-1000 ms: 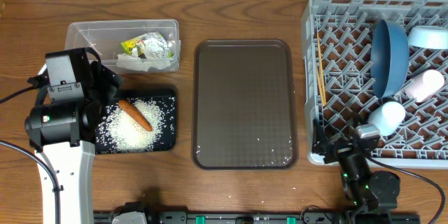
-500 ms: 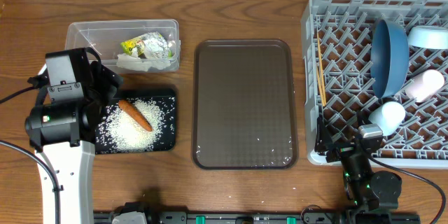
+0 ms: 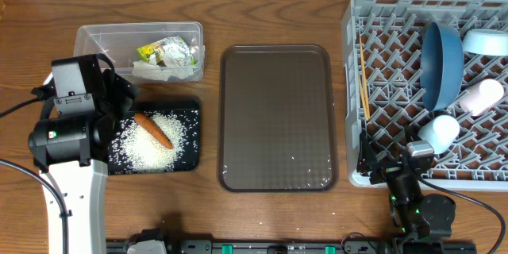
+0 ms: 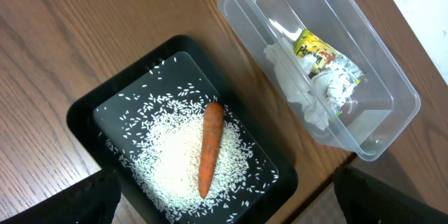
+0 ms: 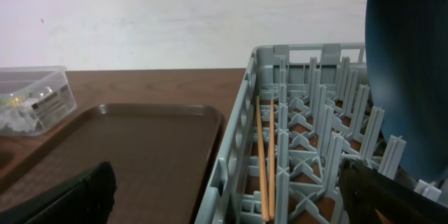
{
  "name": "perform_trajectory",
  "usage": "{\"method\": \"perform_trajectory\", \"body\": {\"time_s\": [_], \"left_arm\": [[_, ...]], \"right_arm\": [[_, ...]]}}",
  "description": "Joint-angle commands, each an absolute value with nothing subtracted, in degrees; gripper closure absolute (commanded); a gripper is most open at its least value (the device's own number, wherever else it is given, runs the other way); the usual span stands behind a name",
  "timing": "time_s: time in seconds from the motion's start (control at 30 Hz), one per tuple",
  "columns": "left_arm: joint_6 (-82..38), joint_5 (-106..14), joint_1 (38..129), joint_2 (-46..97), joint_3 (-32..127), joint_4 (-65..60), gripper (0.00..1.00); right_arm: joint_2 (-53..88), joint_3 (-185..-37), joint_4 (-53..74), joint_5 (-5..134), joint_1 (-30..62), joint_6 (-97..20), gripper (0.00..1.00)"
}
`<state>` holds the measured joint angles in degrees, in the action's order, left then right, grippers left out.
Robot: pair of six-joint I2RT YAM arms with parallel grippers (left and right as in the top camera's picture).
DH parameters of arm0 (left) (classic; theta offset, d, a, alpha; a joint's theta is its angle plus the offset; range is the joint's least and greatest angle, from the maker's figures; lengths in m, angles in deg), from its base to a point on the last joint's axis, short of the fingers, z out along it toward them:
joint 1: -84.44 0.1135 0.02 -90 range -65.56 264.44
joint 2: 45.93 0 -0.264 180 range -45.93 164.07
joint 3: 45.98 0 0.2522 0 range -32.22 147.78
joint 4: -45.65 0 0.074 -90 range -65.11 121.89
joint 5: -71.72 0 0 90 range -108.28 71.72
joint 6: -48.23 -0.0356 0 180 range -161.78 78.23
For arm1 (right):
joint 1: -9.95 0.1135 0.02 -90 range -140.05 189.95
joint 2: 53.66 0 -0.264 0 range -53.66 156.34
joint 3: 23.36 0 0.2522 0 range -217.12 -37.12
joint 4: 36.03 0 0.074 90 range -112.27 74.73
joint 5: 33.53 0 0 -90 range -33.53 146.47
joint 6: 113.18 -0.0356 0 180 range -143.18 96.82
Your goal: Sort waste into correct bins and load items into the dishwasher rack
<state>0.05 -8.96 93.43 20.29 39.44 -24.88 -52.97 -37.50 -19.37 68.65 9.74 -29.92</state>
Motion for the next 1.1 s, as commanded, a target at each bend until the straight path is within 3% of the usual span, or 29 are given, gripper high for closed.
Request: {"method": "perform_trajectory", "body": {"time_s": [0.0, 0.4, 0.7, 0.93, 1.07], "left_arm": [[0.1, -8.8, 93.8, 20.3, 39.6, -25.0, 0.01], [-6.8, -9.3, 92.3, 21.1, 37.4, -28.5, 0.01], [-30.2, -9.3, 86.8, 8.0, 13.9, -3.9, 0.01], [-36.3, -13.0, 86.3, -11.8, -6.7, 12.1, 0.01], [-37.2, -14.5, 86.3, -22.0, -13.5, 14.7, 0.01]], "right_arm": [[-53.3, -37.4, -19.0, 68.3, 9.3, -29.1, 0.01], [-53.3, -37.4, -19.0, 68.3, 9.3, -29.1, 0.01], [-53.3, -37.4, -19.0, 68.3, 9.3, -29.1, 0.01], [-53.3, -37.4, -19.0, 68.3, 9.3, -29.1, 0.01], [-53.3, -37.4, -19.0, 68.3, 9.3, -29.1, 0.01]]}}
